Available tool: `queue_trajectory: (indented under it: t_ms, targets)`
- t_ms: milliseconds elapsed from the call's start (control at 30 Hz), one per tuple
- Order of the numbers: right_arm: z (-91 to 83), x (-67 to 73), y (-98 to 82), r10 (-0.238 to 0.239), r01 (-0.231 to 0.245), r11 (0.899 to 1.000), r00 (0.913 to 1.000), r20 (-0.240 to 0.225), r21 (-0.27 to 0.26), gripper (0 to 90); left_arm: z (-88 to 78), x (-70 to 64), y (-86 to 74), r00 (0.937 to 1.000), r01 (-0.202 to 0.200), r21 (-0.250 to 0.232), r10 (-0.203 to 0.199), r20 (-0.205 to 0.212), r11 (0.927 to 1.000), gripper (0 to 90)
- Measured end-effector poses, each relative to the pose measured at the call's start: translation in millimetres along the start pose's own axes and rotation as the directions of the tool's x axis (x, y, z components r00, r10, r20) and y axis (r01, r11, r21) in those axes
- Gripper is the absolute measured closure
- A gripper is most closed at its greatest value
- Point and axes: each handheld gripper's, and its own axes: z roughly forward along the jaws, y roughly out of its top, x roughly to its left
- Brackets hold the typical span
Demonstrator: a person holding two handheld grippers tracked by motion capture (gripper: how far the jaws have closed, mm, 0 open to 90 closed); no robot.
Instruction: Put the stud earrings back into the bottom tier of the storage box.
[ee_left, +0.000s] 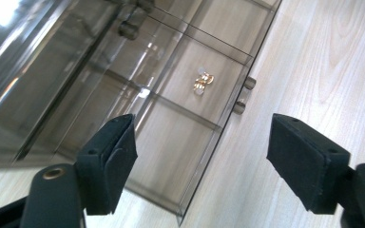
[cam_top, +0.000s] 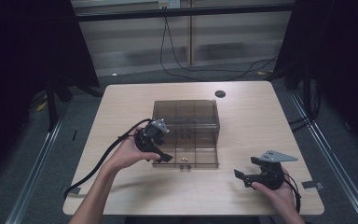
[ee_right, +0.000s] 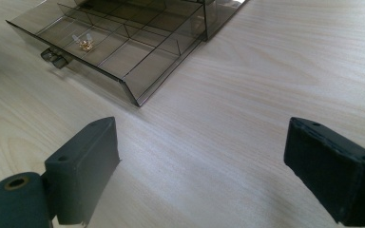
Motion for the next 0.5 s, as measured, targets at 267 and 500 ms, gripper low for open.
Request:
queue_trajectory:
  t_ms: [267,500]
  targets:
    - [-0.3,0.1,-0.1,-0.002,0.002,1.000,1.0000,0.002,-0.001,10.6,-9.8,3.6,-28.4,0.9949,0.076,-0.093,-0.082,-0.059,0.9927,17.8]
    - [-0.3,0.4,-0.1,-0.001,0.001,1.000,1.0000,0.003,0.000,10.6,-23.9,3.5,-52.3,0.9843,0.133,-0.182,-0.151,-0.091,0.9742,10.6]
